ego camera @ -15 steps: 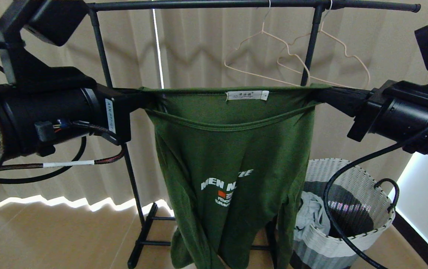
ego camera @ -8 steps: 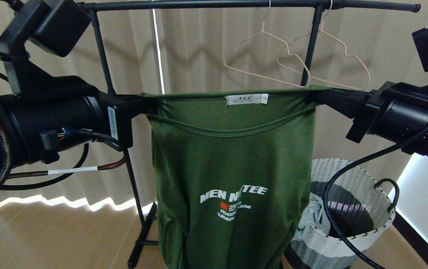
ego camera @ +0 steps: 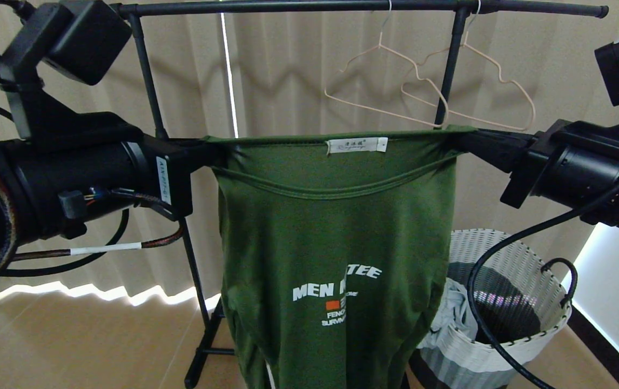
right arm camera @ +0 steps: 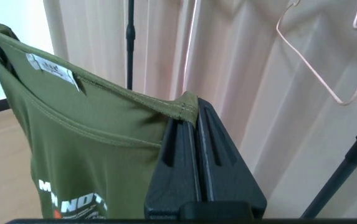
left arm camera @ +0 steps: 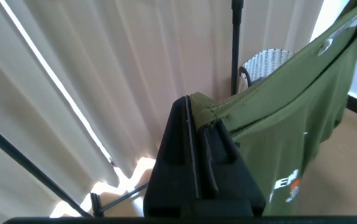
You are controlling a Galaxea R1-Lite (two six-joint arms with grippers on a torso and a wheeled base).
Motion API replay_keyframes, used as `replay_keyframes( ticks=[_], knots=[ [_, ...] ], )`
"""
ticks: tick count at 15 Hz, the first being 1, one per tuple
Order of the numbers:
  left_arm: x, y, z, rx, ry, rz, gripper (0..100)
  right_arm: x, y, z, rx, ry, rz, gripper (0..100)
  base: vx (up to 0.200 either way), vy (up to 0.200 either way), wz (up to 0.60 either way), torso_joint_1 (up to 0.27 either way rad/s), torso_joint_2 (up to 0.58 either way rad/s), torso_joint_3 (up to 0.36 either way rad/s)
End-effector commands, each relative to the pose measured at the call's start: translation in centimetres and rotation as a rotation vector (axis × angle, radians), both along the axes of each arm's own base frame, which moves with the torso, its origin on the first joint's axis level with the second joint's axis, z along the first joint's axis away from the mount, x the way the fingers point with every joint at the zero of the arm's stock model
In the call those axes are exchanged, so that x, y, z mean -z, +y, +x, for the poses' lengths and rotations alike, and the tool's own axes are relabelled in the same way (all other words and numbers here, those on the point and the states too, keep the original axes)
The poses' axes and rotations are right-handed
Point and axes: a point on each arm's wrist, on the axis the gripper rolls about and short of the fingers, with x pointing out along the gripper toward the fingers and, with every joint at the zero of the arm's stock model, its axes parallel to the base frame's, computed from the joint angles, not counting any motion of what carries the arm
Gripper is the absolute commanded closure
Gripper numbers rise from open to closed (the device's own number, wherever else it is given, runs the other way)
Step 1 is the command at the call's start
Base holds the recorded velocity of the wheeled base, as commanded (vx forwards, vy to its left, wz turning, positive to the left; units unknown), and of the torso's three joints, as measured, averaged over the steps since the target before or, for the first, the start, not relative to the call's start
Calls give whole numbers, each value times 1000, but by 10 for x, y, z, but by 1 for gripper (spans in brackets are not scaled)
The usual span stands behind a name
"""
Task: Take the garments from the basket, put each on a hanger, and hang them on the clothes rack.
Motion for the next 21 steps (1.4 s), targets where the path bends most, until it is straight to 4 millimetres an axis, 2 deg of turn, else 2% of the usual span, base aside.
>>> replay_keyframes(
  ticks=[1,2,3,6,12,17,21],
  knots=[
    [-4,-2,2,3,-22,-17,100,-3,-1,4,9,-9,4,100,0,0,0,0,0,0],
    [-4,-3,2,4,-24,-19,100,-3,-1,4,9,-10,5,100,0,0,0,0,0,0],
    [-13,-11,13,4,-84,-67,100,-11,-4,7,25,-34,16,100,0,0,0,0,0,0],
    [-19,-18,18,16,-95,-103,100,-18,-5,7,28,-57,27,100,0,0,0,0,0,0],
    [-17,-23,17,29,-84,-97,100,-20,-8,6,38,-61,29,100,0,0,0,0,0,0],
    [-13,-30,27,26,-76,-87,100,-27,-23,-12,61,-66,32,100,0,0,0,0,0,0],
    [-19,-40,40,25,-87,-98,100,-32,-33,-42,-41,-16,5,100,0,0,0,0,0,0]
  ],
)
